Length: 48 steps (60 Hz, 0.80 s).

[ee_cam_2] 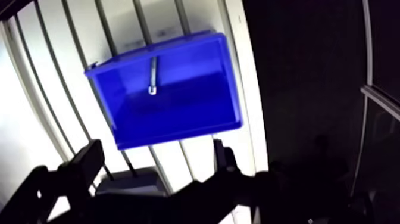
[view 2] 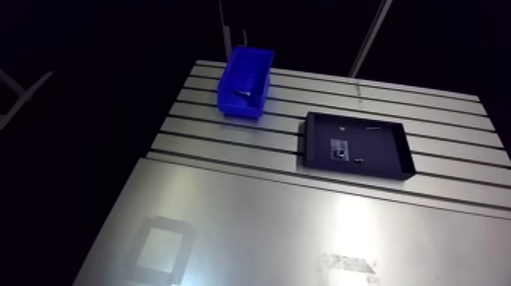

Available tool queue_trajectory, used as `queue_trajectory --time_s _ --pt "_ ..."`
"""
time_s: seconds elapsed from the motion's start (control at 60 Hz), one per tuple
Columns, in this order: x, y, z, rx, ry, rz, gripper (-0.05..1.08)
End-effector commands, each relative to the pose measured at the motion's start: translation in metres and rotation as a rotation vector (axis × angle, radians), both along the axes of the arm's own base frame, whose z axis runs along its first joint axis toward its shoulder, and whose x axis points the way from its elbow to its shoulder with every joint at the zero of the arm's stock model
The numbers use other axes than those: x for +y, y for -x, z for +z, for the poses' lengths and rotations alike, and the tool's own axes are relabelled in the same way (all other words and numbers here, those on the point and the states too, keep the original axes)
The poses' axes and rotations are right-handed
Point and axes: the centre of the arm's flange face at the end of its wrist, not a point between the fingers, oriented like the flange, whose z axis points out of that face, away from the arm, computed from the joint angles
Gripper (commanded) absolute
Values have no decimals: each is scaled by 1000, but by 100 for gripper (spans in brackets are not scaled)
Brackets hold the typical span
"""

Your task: Pick up the M10 bolt from the tray and put it into the blue bin.

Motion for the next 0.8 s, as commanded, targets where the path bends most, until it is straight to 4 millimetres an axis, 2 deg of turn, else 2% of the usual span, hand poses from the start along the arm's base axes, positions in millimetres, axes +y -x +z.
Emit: queue_trajectory --time_s 0.017,0.15,0.2,0.25,0.283,0.333,0.433,0.467,0.667,0.8 --pt "16 -16 73 34 -2 -161 0" --pt "29 -11 96 42 -13 -374 0" --pt "40 -6 106 59 -18 -528 0" --pt "47 -3 111 74 -20 -604 0" --pt "54 2 121 103 -17 -737 0" --pt "60 4 127 120 -14 -804 0" --pt "83 10 141 159 -18 -1002 0" --pt "97 10 146 164 -23 -1115 0" --pt "125 3 141 102 -83 -1362 0" --pt "128 -5 147 81 -100 -1448 0"
